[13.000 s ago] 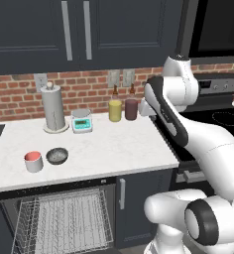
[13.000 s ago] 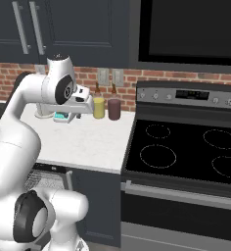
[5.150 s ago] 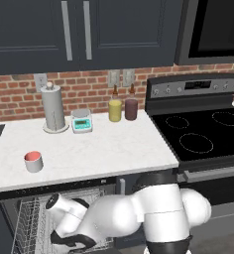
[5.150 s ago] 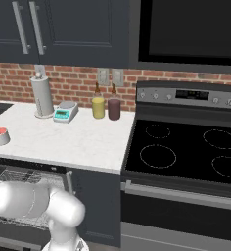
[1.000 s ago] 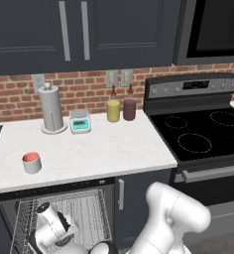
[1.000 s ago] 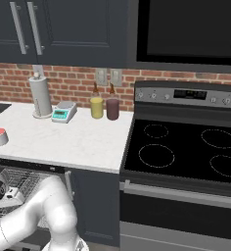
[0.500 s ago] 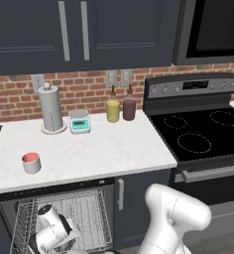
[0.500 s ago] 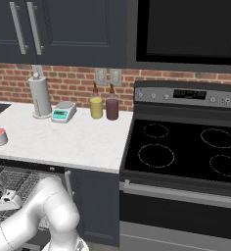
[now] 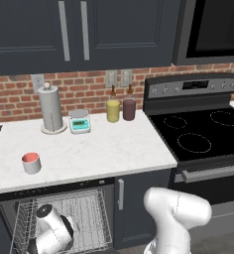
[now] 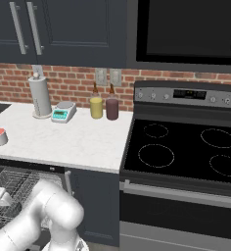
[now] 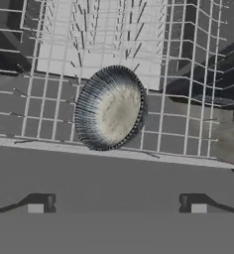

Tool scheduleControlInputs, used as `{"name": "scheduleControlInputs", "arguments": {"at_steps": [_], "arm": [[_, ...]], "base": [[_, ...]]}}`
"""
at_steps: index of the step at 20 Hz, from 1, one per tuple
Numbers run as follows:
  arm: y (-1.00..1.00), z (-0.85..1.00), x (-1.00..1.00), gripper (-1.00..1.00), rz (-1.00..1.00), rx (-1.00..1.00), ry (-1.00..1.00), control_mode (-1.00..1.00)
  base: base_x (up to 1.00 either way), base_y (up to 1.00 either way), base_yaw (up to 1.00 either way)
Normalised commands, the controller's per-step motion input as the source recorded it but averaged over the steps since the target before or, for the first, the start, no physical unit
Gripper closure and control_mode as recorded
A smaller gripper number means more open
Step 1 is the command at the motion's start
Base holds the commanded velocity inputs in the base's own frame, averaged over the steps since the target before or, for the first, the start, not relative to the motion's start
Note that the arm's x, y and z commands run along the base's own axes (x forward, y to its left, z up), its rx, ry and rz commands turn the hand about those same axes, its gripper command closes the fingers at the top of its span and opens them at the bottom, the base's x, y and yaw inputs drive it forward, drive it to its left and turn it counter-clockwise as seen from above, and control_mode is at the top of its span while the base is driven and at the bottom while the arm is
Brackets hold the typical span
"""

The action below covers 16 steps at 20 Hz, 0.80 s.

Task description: Pick up the cup and bowl from the counter, place them in the dishwasher, and close the dishwasher door.

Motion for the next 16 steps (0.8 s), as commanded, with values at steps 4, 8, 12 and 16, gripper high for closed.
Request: {"name": "scheduleControlInputs", "arguments": {"at_steps": [4,8,12,16], "arm": [[-0.05,0.87,-0.31,-1.0,0.02,0.11,-0.26,-1.0],[-0.59,1.0,-0.11,-1.0,0.13,0.26,-0.14,-1.0],[-0.56,1.0,-0.05,-1.0,0.04,0.33,-0.13,-1.0],[-0.33,1.0,-0.1,-1.0,0.0,0.31,-0.09,-1.0]], "base": [[0.0,0.0,0.0],[0.0,0.0,0.0],[0.0,0.0,0.0],[0.0,0.0,0.0]]}}
